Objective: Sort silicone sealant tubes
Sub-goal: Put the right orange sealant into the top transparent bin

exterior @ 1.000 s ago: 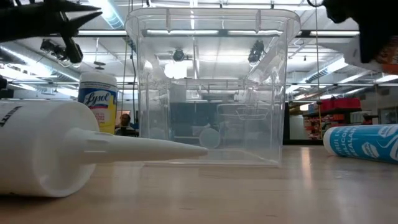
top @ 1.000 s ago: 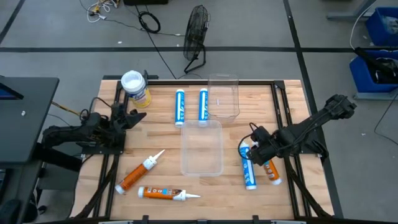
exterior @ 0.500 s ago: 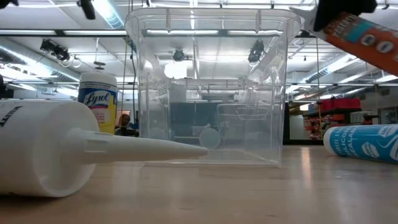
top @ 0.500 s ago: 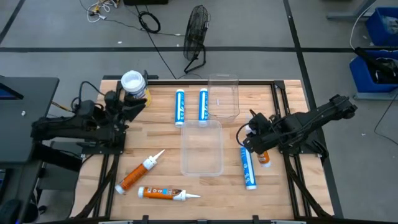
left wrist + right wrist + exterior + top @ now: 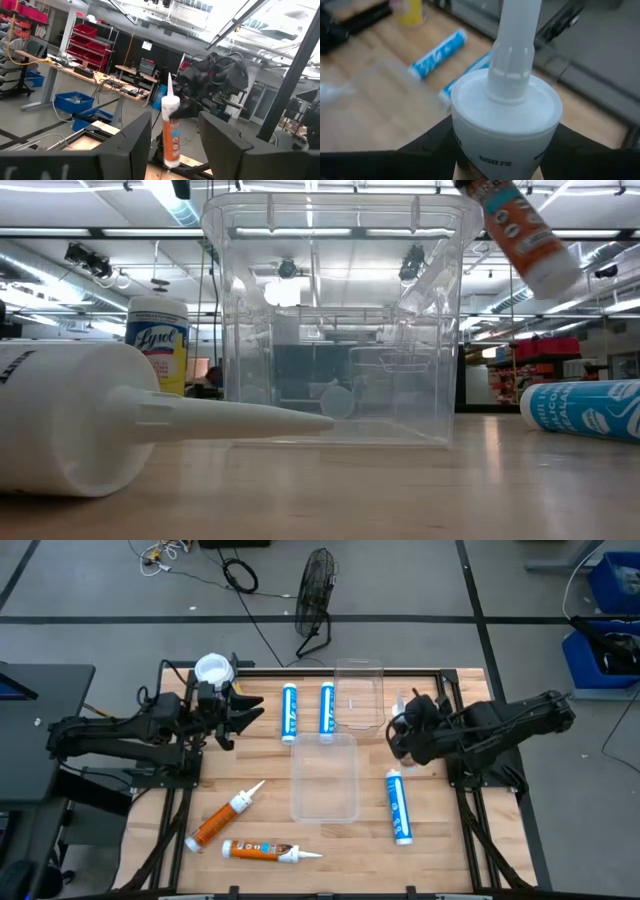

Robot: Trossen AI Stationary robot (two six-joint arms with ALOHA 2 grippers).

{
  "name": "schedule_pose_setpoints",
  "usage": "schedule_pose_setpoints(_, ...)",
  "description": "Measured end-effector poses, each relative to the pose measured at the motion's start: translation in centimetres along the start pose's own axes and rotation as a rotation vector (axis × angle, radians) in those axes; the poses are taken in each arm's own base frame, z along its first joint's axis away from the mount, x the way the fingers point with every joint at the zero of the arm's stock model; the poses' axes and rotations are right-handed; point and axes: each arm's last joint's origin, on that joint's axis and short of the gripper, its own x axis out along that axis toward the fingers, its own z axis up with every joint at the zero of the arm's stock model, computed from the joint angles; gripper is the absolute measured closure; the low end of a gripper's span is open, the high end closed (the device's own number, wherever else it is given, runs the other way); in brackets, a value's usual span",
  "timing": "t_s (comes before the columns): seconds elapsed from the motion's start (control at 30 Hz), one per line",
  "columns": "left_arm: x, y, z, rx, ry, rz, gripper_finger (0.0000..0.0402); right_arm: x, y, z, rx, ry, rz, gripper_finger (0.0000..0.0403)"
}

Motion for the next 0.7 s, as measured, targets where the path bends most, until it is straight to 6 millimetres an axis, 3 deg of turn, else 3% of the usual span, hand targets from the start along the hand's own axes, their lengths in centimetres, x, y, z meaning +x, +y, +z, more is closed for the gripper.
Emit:
schedule_pose_setpoints(0.27, -0.5, 0.0, 0.2, 0.004, 0.016, 0.006, 0.0234, 1.2, -0.7, 2.2, 0.02, -0.173, -0.128, 0.0195)
schedule_pose_setpoints(0.47, -2.2, 0.5, -0.1, 0.021, 0.12, 0.048, 0.0234, 2.6, -0.8, 5.1, -0.002, -0.272, -0.128, 0.0195)
schedule_pose_setpoints(0.7, -4.0, 0.7, 0.4, 0.007, 0.13, 0.08, 0.0234, 5.7, -1.6, 8.2, 0.015, -0.394, -0.088, 0.0195)
